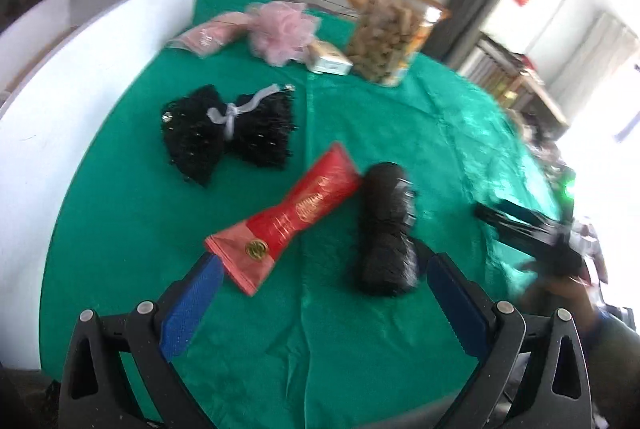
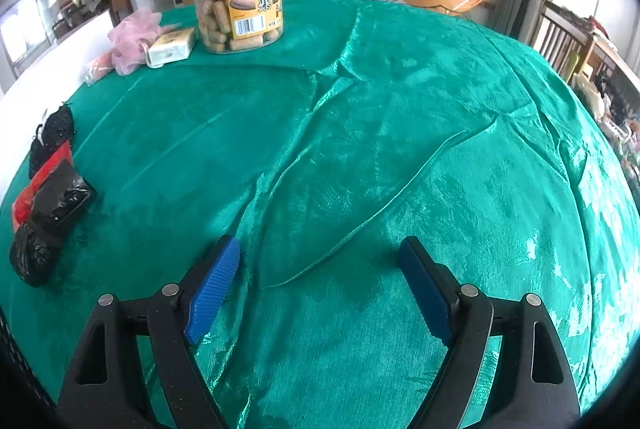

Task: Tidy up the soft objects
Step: 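Move the left tool to the red packet while the right tool approaches the black bag roll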

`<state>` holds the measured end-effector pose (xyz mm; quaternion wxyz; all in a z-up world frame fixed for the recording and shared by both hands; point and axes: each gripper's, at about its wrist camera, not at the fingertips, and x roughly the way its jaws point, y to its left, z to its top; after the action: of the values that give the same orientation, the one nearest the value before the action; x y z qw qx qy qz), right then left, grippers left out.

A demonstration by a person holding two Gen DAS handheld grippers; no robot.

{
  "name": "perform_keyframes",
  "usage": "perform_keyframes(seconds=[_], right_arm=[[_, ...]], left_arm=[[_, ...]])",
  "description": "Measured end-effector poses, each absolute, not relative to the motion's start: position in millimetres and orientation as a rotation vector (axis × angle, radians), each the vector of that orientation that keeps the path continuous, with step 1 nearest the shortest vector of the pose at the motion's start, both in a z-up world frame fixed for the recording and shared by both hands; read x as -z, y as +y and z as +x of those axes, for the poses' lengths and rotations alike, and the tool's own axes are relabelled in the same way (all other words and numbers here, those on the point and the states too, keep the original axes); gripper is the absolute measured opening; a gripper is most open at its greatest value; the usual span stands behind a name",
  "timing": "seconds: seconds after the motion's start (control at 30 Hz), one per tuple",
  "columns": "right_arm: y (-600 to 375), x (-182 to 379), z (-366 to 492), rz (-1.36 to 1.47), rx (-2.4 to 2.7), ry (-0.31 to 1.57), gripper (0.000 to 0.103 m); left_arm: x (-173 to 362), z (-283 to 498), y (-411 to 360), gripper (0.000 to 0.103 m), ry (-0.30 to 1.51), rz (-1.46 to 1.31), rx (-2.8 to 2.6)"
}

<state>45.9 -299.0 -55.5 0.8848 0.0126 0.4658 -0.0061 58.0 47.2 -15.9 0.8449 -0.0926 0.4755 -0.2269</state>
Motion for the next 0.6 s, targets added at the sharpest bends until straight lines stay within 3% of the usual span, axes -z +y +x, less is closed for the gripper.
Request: perform_keyframes(seconds=[0.13,0.3,0.43,0.6], right_arm=[[-299.0,55.6,45.8,0.025,0.017,0.968,0.085],[-299.2,56.0,45.4,0.025,0.018,0.966,0.085],[-298.9,55.9,45.4,0.025,0.018,0.967,0.085],[-299.1,55.9,45.2,0.025,0.018,0.967,0.085]], left_arm=[[4.1,50.6,57.8,0.101,0.962,-0.020,0.459],[11.7,66.1,65.3,0.101,1.033,-0.067,0.517],[25.0,86.0,40.5,0.100,1.067,0.106,0.412],[50.1,104.9,12.3,0.083,1.126,0.226,0.382]])
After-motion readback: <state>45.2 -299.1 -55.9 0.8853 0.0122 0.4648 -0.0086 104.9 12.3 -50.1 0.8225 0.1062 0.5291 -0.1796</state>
